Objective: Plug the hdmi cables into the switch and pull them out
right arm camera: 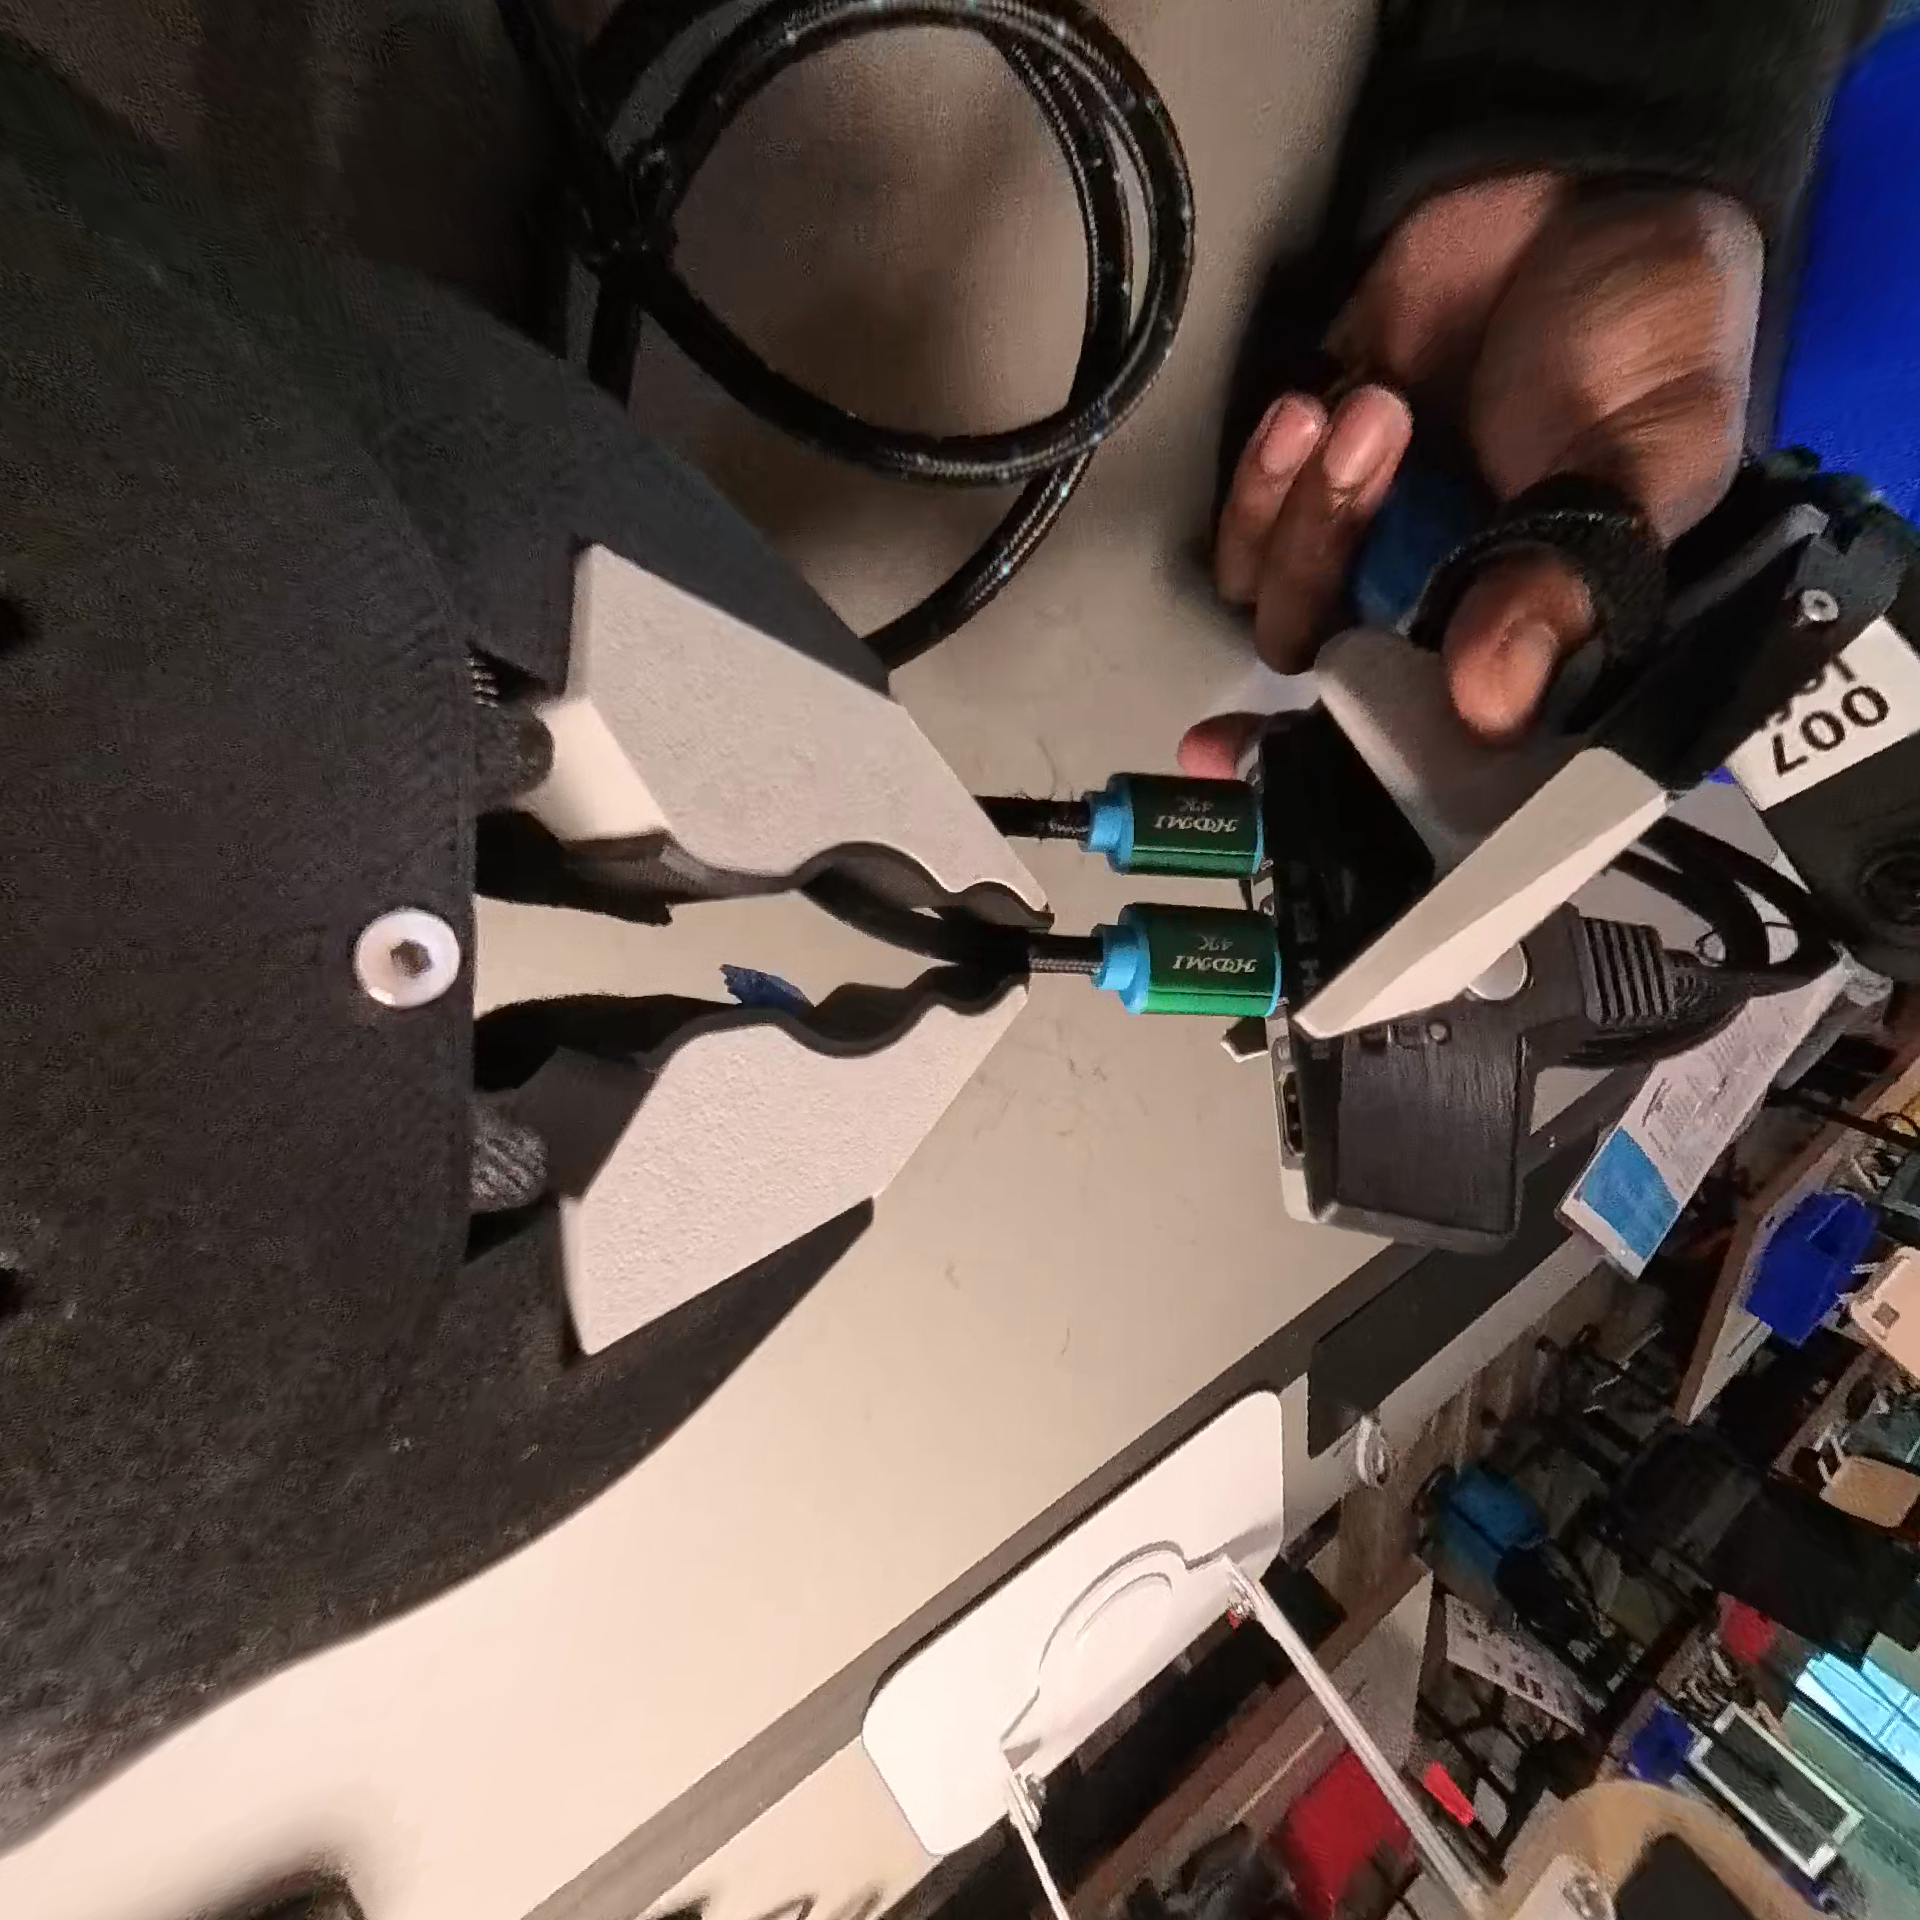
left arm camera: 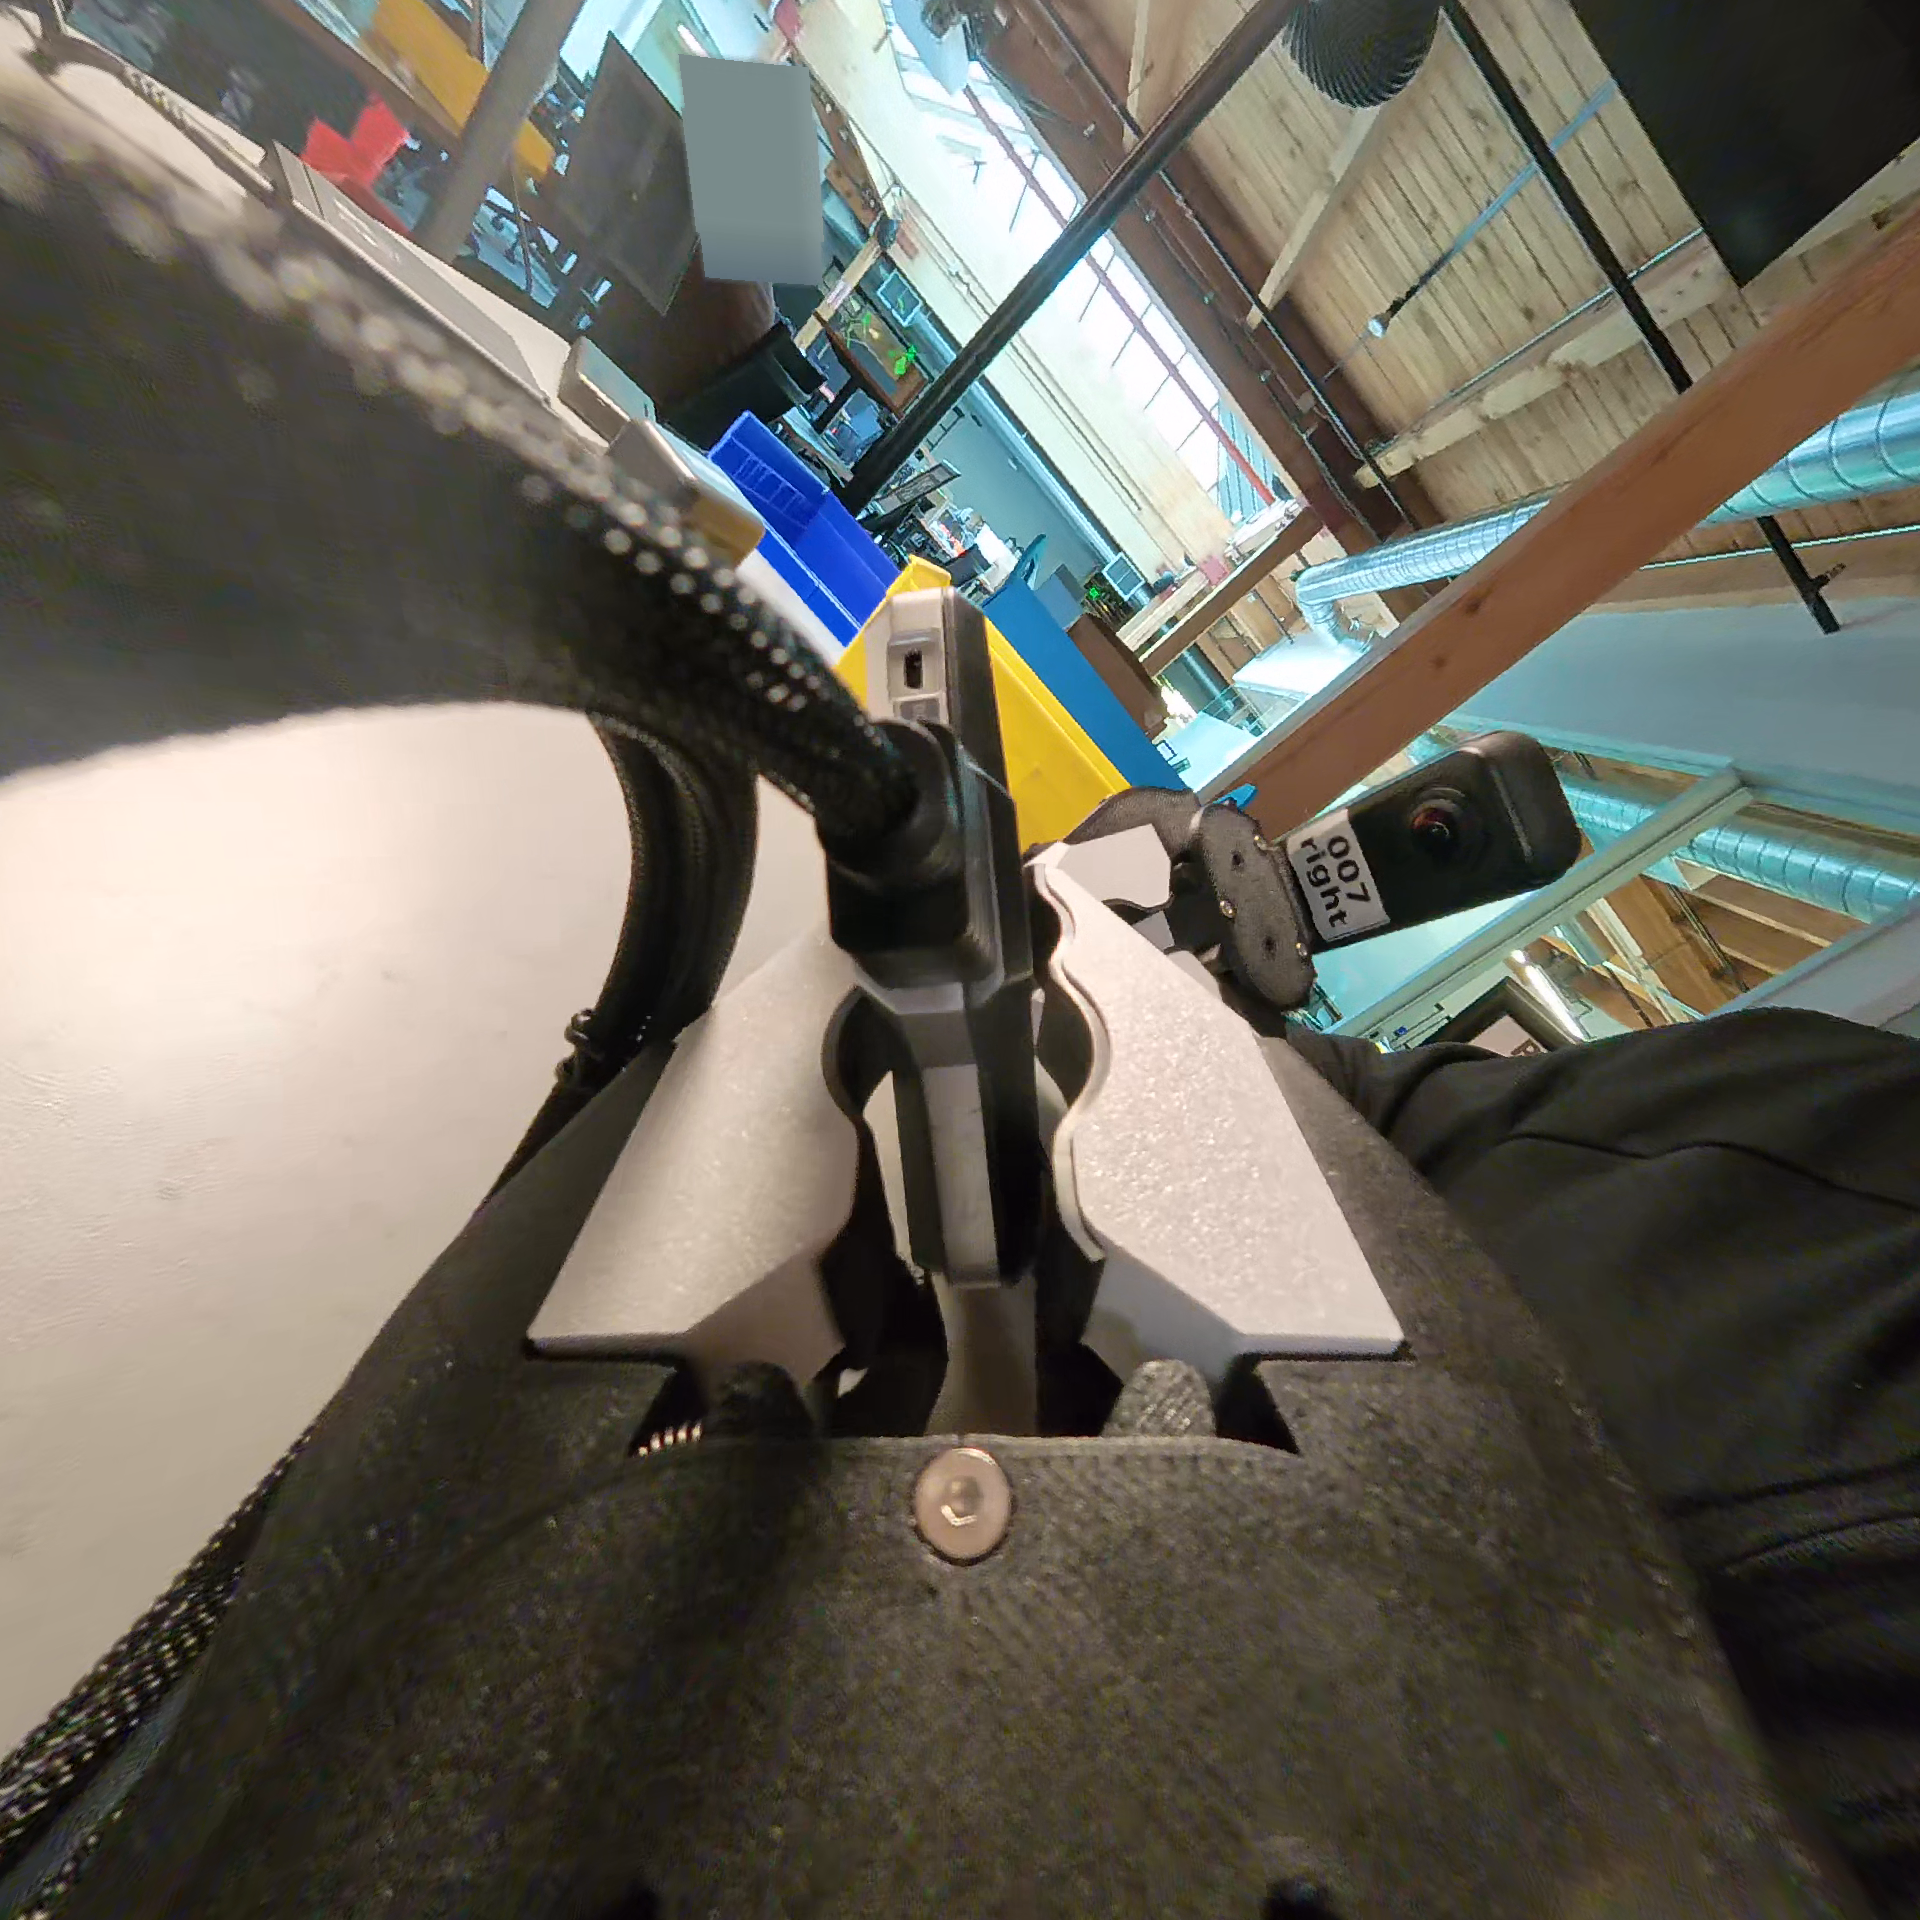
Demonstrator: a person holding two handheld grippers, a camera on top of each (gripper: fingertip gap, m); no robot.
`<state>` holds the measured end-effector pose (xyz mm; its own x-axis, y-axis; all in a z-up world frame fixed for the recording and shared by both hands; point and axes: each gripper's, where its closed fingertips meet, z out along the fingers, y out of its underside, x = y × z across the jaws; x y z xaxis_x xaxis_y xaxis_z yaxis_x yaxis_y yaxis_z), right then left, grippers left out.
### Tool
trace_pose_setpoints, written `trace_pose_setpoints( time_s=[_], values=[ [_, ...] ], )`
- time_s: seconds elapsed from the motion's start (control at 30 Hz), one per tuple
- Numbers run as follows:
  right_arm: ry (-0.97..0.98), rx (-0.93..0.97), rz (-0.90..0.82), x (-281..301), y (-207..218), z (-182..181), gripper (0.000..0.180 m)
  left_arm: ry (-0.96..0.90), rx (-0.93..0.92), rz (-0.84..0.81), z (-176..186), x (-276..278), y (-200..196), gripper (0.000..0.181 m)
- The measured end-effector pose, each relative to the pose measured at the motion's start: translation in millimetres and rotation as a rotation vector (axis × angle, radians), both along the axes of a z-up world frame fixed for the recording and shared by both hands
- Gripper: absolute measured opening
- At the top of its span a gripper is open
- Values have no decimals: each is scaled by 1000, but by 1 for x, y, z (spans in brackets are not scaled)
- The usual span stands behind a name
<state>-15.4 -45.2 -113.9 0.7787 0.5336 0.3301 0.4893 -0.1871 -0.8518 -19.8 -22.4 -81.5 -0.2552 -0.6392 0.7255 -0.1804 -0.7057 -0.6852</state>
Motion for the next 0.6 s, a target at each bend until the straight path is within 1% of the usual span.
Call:
trace_pose_setpoints(
  time_s=[0.1, 0.23, 0.27, 0.37, 0.47, 0.6],
  values=[
    [-10, 8, 7, 2, 0, 2, 7, 0, 6, -10, 1, 0, -2, 22],
    [-90, 46, 28, 1, -4, 1, 7, 16, -24, -34, -1, -1, -4, 19],
    [-78, 41, 27, 2, -4, 2, 7, 14, -20, -37, -1, -1, -5, 22],
    [-82, 41, 32, -4, -6, -4, 8, 30, -30, -35, -4, -1, -3, 21],
    [-74, 57, 30, 4, -5, 2, 8, 18, -18, -41, -2, 0, -6, 22],
    [-62, 47, 41, 1, -9, -2, 7, 32, -18, -50, -4, 0, -6, 21]
  ],
)
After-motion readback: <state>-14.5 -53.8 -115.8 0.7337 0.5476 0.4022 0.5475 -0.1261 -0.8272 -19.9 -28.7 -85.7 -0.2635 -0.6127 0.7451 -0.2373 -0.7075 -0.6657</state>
